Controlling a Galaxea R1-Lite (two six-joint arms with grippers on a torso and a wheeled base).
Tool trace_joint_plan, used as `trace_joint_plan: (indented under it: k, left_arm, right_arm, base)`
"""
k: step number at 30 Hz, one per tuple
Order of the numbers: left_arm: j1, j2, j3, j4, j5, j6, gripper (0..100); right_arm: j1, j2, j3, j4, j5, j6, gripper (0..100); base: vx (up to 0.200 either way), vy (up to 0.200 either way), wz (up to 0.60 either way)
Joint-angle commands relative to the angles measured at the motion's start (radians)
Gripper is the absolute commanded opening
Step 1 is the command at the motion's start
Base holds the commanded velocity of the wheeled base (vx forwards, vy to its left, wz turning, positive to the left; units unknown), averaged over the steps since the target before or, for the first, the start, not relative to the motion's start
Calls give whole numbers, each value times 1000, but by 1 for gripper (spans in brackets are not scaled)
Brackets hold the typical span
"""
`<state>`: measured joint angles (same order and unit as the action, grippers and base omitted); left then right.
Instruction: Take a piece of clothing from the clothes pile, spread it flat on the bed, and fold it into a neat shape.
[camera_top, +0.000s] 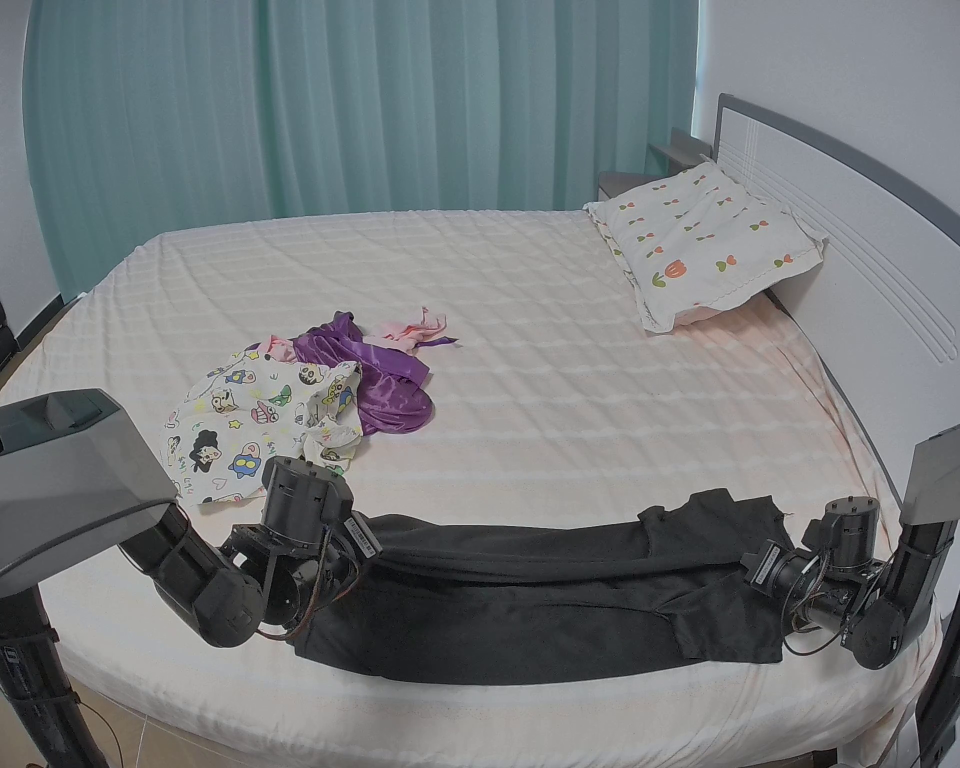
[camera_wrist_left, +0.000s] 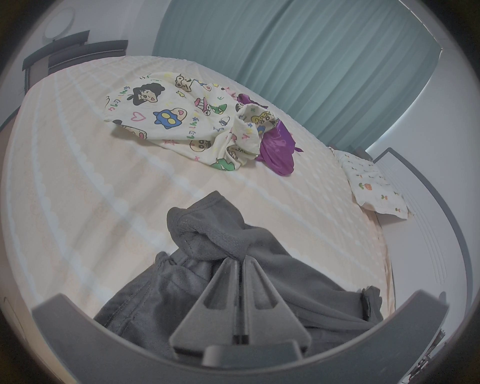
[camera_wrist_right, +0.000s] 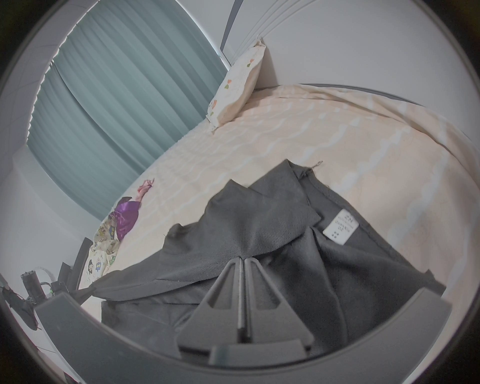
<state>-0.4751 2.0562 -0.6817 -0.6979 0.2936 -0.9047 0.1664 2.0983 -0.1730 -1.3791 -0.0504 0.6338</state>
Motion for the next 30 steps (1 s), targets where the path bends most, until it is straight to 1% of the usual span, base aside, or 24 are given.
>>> trace_joint_plan:
  k: [1, 2, 4, 5, 10, 15, 16, 17, 18, 19, 23, 24, 25, 26, 29, 30]
  left_arm:
    - [-13, 18, 11, 3, -1, 1, 0]
    - [-19, 19, 13, 8, -1, 1, 0]
    - [-22, 24, 13, 26, -1, 1, 0]
    - [-23, 24, 13, 37, -1, 1, 100]
    - [-36, -1, 27, 49, 1, 0, 100]
    - [-31, -100, 40, 77, 1, 3, 100]
    - [-22, -134, 37, 110, 1, 6, 100]
    - [-22, -134, 37, 110, 1, 6, 100]
    - [3, -177, 28, 161, -2, 13, 100]
    - [15, -194, 22, 182, -7, 17, 100]
    - [73, -218, -10, 227, -76, 46, 100]
    - [105, -212, -19, 228, -116, 84, 100]
    - [105, -212, -19, 228, -116, 84, 100]
    - [144, -194, -25, 225, -168, 135, 100]
    - [167, -133, -47, 224, -252, 158, 100]
    - [174, -122, -50, 222, -269, 161, 100]
  right_arm:
    - [15, 45, 9, 0, -5, -3, 0]
    - [15, 49, 9, 0, -5, -3, 100]
    - [15, 55, 7, 0, -3, -3, 100]
    - [15, 55, 7, -1, -3, -3, 100]
    - [7, 3, 4, -1, -2, -2, 100]
    - [-11, -72, 0, 2, -2, 0, 100]
    - [-21, -93, -3, 6, -2, 0, 100]
    - [-21, -93, -3, 6, -2, 0, 100]
    - [-31, -112, -5, 9, 0, 0, 100]
    - [-36, -115, -6, 9, 0, 0, 100]
    - [-41, -106, -8, 6, 6, 3, 100]
    - [-39, -104, -11, 6, 7, 6, 100]
    - [-39, -104, -11, 6, 7, 6, 100]
    - [-38, -106, -13, 8, 7, 7, 100]
    - [-36, -109, -13, 9, 7, 9, 100]
    - [-34, -109, -13, 9, 7, 9, 100]
  base:
    - [0, 0, 0]
    - [0, 0, 0]
    - [0, 0, 0]
    - [0, 0, 0]
    - [0, 0, 0]
    - [0, 0, 0]
    - [0, 0, 0]
    - [0, 0, 0]
    - [0, 0, 0]
    - [0, 0, 0]
    - [0, 0, 0]
    - [0, 0, 0]
    - [0, 0, 0]
    - [0, 0, 0]
    - [0, 0, 0]
    - [0, 0, 0]
